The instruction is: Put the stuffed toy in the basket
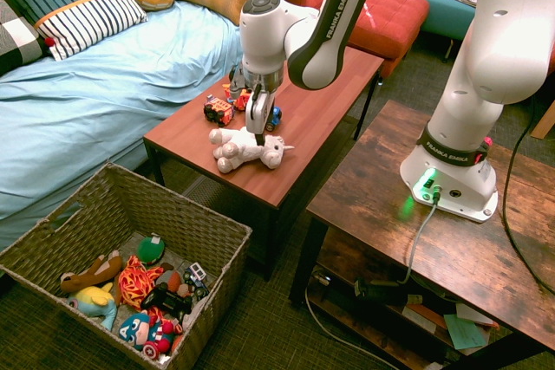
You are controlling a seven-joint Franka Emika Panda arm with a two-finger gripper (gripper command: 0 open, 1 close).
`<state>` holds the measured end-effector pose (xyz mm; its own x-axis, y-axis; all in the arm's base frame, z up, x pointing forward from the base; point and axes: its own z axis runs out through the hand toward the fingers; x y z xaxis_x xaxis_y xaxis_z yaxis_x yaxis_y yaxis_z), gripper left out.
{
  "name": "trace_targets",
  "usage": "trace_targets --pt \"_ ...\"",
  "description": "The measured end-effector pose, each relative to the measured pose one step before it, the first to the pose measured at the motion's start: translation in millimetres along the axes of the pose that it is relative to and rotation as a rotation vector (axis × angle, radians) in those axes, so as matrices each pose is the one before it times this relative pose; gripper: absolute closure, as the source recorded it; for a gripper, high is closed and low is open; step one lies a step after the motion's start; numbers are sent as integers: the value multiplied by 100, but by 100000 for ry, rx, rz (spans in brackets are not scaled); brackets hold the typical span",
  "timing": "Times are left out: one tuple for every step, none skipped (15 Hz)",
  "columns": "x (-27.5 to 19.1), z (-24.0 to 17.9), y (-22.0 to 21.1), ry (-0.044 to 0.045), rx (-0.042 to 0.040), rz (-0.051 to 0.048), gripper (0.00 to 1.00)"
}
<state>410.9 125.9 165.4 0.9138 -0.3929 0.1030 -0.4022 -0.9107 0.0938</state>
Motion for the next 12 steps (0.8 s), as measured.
trace_targets --pt "168 330 60 -24 103 -61 0" --pt "128 346 -57 -64 74 -354 0" --pt "110 394 -152 -295 -10 -197 0" --pt "110 450 -170 -257 357 -91 0" --pt "217 594 -155 -290 436 148 0" --pt "328 633 -37 -256 255 472 0" --pt "523 596 9 -72 31 567 0" --pt "530 581 19 29 223 529 0" --pt "432 579 23 -145 37 295 0" --pt "324 480 -13 -214 -169 121 0" --pt "154 349 -49 -261 -165 -14 0" --pt "22 154 -70 -130 -66 -113 0"
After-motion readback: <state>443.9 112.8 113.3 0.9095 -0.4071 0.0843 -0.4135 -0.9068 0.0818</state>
